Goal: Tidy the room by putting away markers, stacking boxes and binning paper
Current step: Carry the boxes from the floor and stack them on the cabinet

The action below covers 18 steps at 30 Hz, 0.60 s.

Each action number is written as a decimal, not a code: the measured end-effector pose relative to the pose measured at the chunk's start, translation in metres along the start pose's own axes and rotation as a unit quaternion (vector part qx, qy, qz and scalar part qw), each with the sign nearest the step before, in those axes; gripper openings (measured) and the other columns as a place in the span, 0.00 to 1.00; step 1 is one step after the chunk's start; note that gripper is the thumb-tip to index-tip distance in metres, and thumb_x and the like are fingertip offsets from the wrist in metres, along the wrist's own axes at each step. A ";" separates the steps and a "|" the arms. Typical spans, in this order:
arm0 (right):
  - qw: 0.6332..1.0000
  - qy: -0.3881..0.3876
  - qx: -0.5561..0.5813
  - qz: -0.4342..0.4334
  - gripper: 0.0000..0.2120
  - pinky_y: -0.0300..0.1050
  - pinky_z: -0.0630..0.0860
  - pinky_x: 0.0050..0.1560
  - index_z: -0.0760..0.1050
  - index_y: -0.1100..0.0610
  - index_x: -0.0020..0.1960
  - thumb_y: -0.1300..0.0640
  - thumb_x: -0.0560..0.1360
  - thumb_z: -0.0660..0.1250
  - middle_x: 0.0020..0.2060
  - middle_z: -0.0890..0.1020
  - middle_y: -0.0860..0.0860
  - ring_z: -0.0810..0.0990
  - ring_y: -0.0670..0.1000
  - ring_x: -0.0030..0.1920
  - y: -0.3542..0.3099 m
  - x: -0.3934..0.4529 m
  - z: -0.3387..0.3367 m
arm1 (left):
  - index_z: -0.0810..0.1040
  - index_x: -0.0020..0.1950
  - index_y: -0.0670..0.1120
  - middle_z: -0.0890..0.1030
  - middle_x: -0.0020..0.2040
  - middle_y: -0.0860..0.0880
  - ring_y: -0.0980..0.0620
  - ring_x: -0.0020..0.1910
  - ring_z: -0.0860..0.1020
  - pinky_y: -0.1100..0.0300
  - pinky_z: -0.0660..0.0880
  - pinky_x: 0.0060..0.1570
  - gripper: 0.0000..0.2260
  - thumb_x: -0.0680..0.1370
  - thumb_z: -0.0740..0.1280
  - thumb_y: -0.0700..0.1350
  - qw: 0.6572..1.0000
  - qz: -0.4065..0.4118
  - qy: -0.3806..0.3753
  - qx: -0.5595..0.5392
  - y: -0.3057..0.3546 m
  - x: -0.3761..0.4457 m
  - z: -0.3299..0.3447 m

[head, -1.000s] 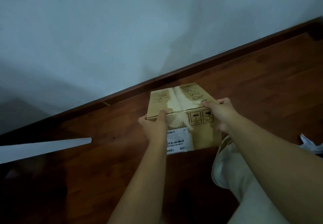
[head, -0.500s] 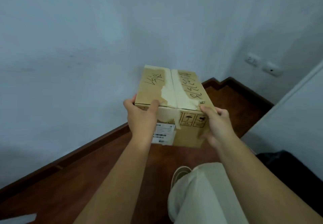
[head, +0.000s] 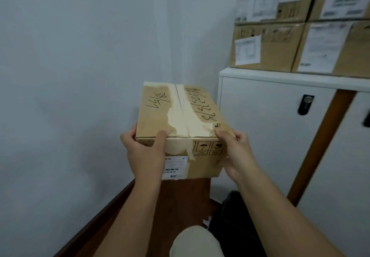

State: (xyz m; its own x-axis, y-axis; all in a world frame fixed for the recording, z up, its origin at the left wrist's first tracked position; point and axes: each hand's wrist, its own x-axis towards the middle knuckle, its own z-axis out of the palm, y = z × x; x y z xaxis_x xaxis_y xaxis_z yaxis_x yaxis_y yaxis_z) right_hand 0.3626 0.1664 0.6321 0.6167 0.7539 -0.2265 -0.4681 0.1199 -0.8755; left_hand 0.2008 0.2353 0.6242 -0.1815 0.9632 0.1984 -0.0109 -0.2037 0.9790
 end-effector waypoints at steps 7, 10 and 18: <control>0.992 -0.013 0.042 -0.116 0.19 0.53 0.76 0.42 0.68 0.53 0.62 0.60 0.74 0.70 0.56 0.78 0.56 0.80 0.54 0.48 -0.072 -0.029 -0.049 | 0.62 0.61 0.55 0.72 0.65 0.55 0.59 0.57 0.77 0.71 0.78 0.39 0.27 0.72 0.76 0.43 0.984 0.114 -0.023 -0.137 0.051 -0.060 0.042; 0.983 -0.032 0.061 -0.169 0.20 0.60 0.75 0.49 0.68 0.54 0.63 0.62 0.74 0.69 0.57 0.77 0.57 0.80 0.56 0.50 -0.100 -0.045 -0.068 | 0.62 0.61 0.54 0.70 0.69 0.54 0.59 0.61 0.76 0.71 0.78 0.42 0.27 0.71 0.75 0.42 0.969 0.157 -0.043 -0.187 0.071 -0.078 0.059; 0.946 0.015 0.068 -0.317 0.20 0.56 0.76 0.48 0.71 0.52 0.59 0.64 0.70 0.70 0.56 0.79 0.57 0.81 0.57 0.52 -0.161 -0.091 -0.132 | 0.61 0.62 0.44 0.65 0.73 0.41 0.49 0.71 0.70 0.65 0.76 0.58 0.29 0.69 0.73 0.49 0.901 0.248 -0.112 -0.337 0.107 -0.131 0.119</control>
State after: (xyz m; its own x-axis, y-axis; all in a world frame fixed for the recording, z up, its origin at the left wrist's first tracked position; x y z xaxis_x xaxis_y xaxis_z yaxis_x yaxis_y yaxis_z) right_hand 0.4647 -0.0069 0.7372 0.8178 0.4836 0.3120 -0.0729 0.6249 -0.7773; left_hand 0.3404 0.1082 0.7086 -0.1270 0.7202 0.6820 -0.5918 -0.6068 0.5306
